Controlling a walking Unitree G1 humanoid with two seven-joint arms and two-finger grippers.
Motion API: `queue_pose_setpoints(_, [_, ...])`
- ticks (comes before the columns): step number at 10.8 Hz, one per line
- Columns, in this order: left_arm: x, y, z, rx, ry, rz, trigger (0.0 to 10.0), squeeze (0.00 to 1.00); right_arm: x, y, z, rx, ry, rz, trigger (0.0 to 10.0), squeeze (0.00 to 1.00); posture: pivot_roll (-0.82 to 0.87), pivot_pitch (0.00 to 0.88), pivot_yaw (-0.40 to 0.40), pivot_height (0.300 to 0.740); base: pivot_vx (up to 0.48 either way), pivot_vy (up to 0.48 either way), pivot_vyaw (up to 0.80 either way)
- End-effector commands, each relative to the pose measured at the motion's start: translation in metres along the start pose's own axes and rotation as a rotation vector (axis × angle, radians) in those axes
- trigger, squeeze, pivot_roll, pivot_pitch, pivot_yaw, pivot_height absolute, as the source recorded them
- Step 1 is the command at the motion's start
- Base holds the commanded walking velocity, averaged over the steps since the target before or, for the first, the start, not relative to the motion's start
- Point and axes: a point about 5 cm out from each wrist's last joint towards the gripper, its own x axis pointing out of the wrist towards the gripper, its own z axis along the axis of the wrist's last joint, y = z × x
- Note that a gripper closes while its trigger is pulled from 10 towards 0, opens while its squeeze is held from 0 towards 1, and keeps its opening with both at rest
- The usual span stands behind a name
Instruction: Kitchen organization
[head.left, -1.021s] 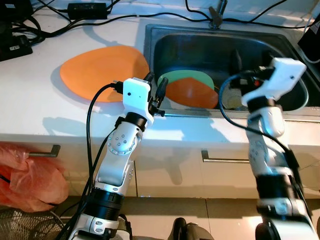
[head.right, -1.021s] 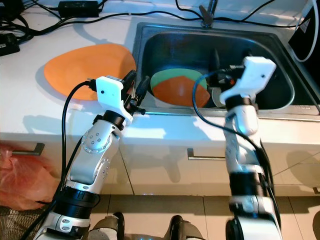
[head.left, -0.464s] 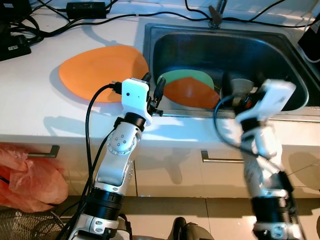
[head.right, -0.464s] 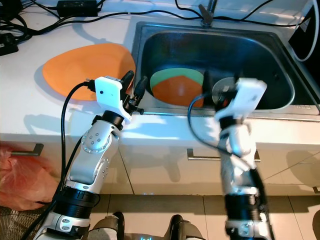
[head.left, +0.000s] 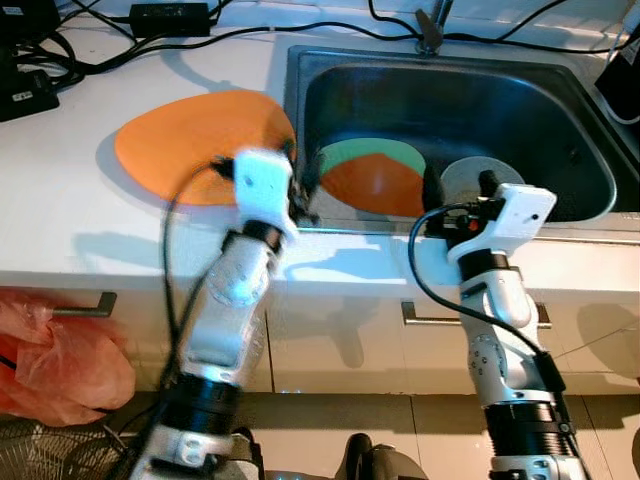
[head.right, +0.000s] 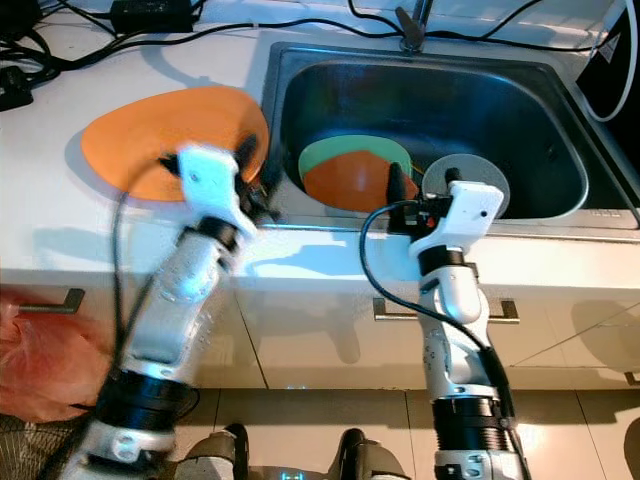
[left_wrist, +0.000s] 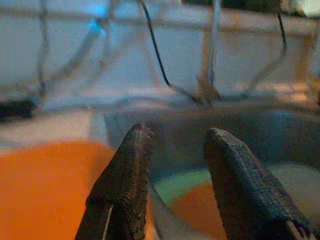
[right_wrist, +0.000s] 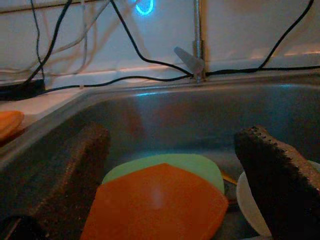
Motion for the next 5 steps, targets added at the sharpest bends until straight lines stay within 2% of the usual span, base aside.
queue_pose_setpoints(1, [0.007,0.01,0.025,0.029,-0.083,0.037,10.0,0.0,-0.003,0.0,-0.006,-0.001,0.021,-0.004,10.0,0.0,0.15,0.186,-0.061,0.74,0.0,0.0,0.0])
queue_pose_setpoints(2, [0.008,0.015,0.032,0.034,-0.103,0.054,10.0,0.0,-0.003,0.0,-0.006,0.0,0.021,-0.004,10.0,0.0,0.15,0.184,-0.059,0.74,0.0,0.0,0.0])
queue_pose_setpoints(3, [0.011,0.033,0.047,0.049,-0.129,0.11,10.0,0.0,-0.003,0.0,-0.008,0.001,0.025,-0.007,10.0,0.0,0.15,0.179,-0.056,0.74,0.0,0.0,0.0])
queue_pose_setpoints(4, [0.009,0.049,0.048,0.08,-0.097,0.169,10.0,0.0,-0.003,0.0,-0.009,0.001,0.028,-0.008,10.0,0.0,0.15,0.178,-0.055,0.74,0.0,0.0,0.0])
queue_pose_setpoints(5, [0.001,0.082,0.042,0.115,-0.014,0.331,10.0,0.0,-0.003,0.001,-0.01,0.004,0.032,-0.007,10.0,0.0,0.15,0.175,-0.056,0.74,0.0,0.0,0.0])
